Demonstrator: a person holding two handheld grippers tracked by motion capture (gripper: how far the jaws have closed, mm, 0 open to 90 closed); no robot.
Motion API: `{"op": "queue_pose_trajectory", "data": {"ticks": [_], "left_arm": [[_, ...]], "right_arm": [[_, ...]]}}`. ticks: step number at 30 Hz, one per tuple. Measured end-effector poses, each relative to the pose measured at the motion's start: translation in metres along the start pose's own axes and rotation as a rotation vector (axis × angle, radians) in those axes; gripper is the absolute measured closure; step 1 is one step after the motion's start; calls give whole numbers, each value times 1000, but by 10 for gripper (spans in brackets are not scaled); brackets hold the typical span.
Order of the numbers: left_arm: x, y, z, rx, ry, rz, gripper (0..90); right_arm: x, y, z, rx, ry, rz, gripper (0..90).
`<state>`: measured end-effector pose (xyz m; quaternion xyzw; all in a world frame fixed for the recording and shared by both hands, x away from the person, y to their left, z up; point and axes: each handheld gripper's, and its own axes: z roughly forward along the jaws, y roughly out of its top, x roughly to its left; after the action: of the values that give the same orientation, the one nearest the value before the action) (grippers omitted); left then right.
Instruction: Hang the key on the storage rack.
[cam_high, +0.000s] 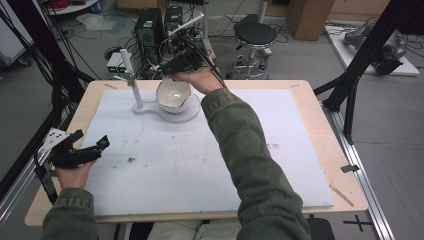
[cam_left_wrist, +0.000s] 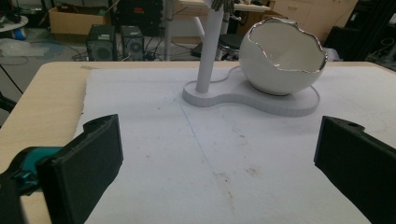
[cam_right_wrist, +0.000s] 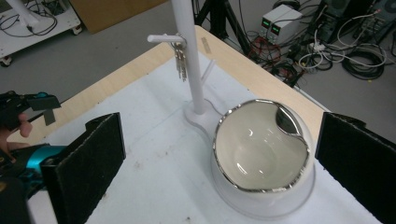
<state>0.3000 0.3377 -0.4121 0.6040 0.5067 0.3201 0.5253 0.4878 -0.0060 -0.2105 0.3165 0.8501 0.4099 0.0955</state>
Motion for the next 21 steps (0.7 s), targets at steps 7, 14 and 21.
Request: {"op": "queue_pose_trajectory", "data": {"ticks": [7, 14, 21], "left_arm": [[0, 0, 0, 3, 0, 2, 17], [0, 0, 0, 0, 0, -2, 17], [0, 0, -1, 1, 2, -2, 17]], "right_arm": [[-14, -14, -19, -11, -26, 23, 6], [-23, -26, -29, -15, -31, 49, 6], [-32, -43, -39, 0, -38, 72, 6]]}}
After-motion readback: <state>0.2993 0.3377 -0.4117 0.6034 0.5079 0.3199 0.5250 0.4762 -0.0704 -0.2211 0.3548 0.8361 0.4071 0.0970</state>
